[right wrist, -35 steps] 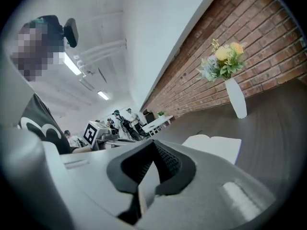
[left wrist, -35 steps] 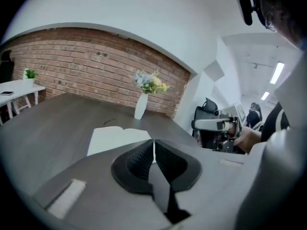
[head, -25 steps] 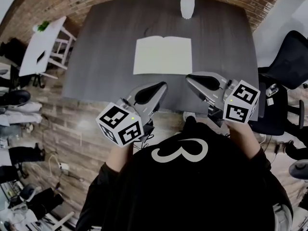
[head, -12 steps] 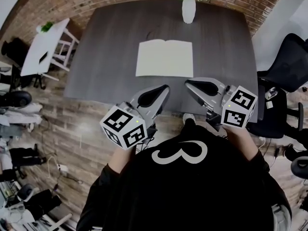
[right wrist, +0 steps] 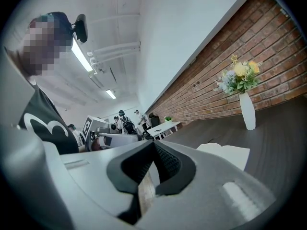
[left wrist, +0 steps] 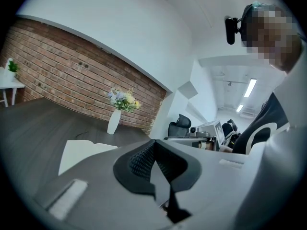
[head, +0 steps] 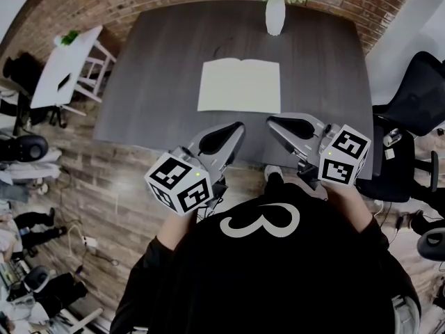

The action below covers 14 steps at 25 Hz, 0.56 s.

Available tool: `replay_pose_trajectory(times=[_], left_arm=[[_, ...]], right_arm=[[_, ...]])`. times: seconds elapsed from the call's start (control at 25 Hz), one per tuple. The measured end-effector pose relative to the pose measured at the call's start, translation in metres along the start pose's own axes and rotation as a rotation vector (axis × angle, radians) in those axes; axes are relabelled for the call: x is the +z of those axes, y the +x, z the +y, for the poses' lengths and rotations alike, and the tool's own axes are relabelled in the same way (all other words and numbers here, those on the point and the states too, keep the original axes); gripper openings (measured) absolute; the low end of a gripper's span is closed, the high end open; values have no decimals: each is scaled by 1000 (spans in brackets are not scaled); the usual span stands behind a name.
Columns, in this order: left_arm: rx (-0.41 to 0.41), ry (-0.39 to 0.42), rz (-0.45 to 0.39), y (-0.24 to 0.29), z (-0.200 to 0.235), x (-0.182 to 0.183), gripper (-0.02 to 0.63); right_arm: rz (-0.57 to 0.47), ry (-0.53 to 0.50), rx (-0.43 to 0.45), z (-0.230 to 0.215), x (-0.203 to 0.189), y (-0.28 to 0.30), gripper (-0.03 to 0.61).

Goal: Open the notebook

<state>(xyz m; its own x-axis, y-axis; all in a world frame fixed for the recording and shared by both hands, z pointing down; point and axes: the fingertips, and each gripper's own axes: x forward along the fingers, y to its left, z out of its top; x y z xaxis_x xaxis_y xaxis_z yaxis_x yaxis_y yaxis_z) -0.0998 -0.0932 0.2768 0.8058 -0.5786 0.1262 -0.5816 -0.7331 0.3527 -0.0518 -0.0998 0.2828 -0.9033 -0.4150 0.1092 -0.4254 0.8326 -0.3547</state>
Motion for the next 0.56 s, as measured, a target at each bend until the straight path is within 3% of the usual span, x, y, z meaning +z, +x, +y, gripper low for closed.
replay_pose_trajectory(times=[0.56], left_arm=[[-3, -16, 14, 4, 3, -7, 15]], right_arm=[[16, 1, -11, -4, -7, 1, 2]])
